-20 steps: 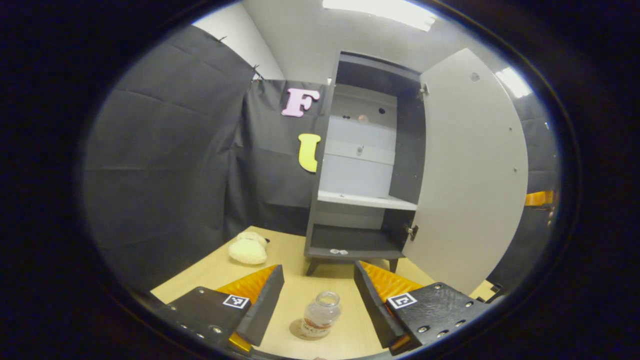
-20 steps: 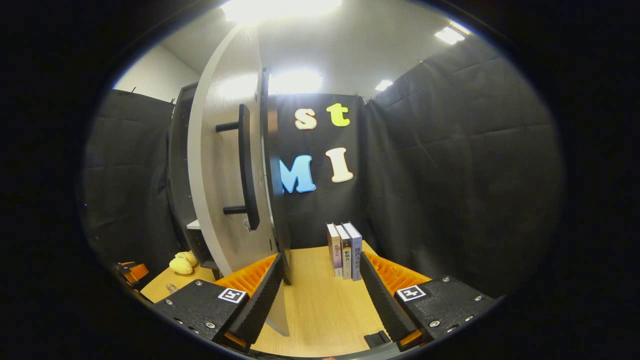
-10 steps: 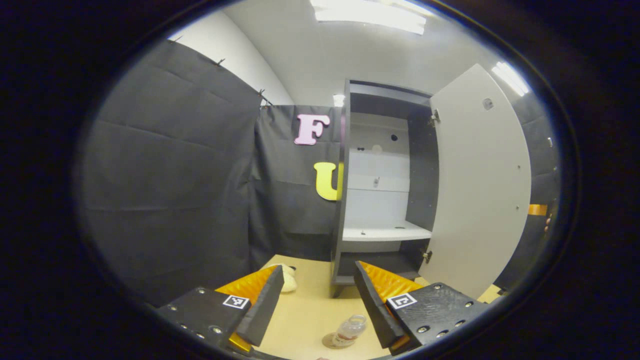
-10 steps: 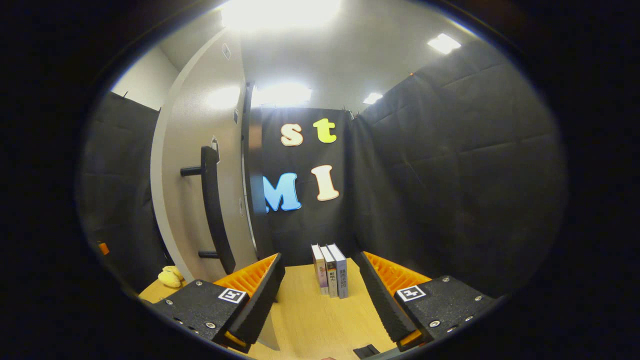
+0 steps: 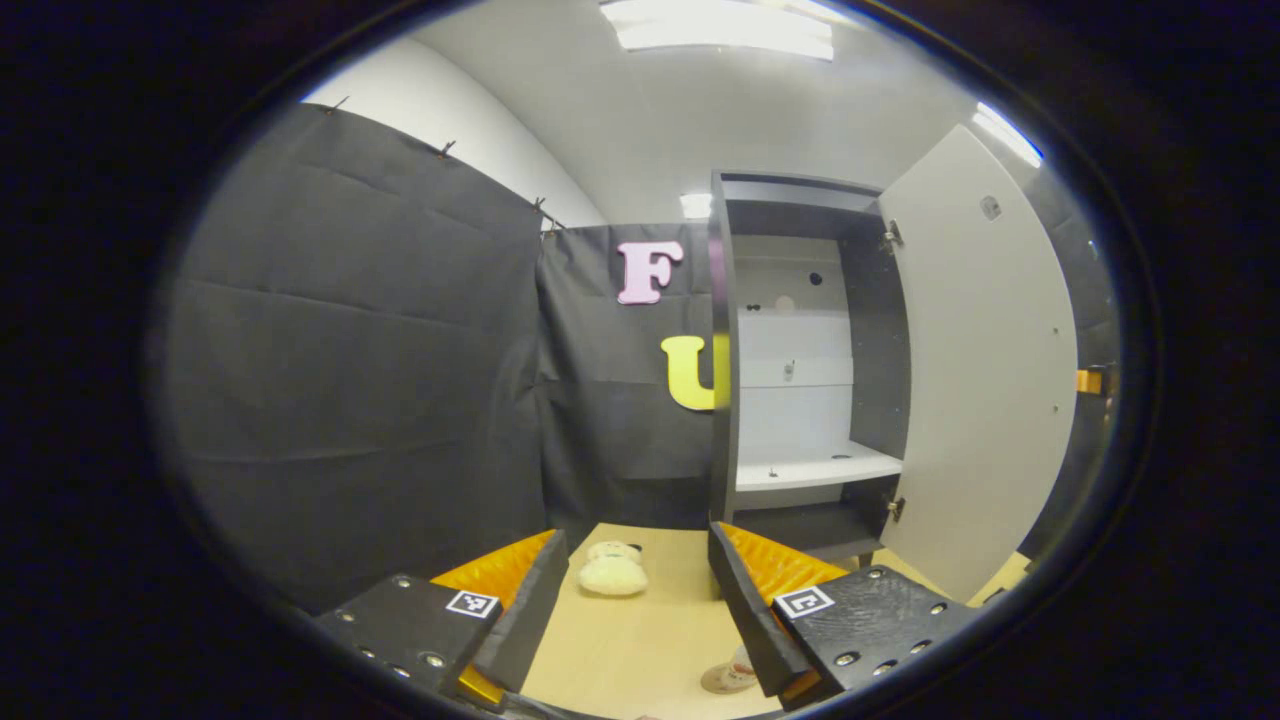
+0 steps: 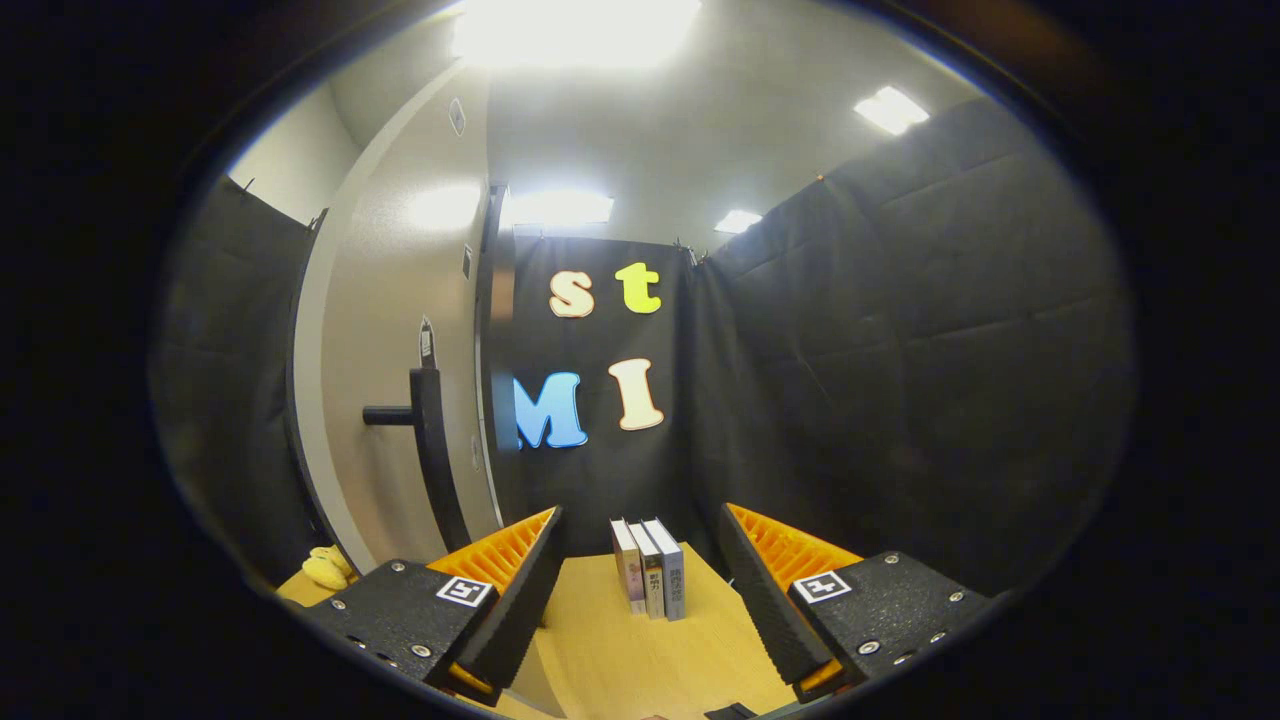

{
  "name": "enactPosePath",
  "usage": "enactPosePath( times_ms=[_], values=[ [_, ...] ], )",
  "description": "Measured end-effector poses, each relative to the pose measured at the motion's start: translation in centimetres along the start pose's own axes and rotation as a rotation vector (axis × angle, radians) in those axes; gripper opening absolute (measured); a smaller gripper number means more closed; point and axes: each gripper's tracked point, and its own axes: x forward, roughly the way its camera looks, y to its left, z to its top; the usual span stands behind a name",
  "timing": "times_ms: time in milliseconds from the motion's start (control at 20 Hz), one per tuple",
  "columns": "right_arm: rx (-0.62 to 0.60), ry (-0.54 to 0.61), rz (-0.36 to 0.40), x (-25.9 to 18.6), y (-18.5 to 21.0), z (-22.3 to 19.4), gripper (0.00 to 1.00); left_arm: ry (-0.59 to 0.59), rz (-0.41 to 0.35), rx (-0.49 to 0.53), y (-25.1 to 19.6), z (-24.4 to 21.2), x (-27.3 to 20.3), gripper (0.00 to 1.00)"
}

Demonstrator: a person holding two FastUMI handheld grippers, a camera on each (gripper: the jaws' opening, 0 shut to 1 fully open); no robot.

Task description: Open the cabinet door with the right hand, grasp the bottle in the cabinet with the left hand and place it on the coaster, then close the cabinet door with the right hand.

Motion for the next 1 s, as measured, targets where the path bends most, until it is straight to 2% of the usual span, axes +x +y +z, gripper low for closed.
enactPosePath(
  times_ms=[100, 300, 500, 750, 950, 1000],
  values=[
    [-0.003, -0.001, 0.017, 0.0, 0.6, 0.0, 0.93, -0.002, 0.01, 0.006, 1.0, -0.3, 0.0, 0.84],
    [-0.063, -0.026, -0.04, 0.0, -0.7, 0.5, 0.9, 0.008, 0.018, -0.018, 2.7, -1.3, 0.2, 0.82],
    [-0.029, -0.016, -0.059, -0.1, -0.4, 0.1, 0.89, 0.013, 0.019, -0.025, 4.1, -1.7, 0.7, 0.84],
    [-0.057, -0.039, -0.071, -0.6, -0.7, 0.8, 0.91, 0.014, -0.006, -0.036, 3.8, -2.0, 1.4, 0.87],
    [-0.048, -0.047, -0.063, -0.4, -0.1, 0.8, 0.88, 0.005, -0.032, -0.043, 3.5, -1.9, 1.9, 0.82],
    [-0.048, -0.045, -0.055, -0.6, 0.1, 0.8, 0.9, 0.007, -0.037, -0.048, 3.4, -2.1, 2.0, 0.84]
  ],
)
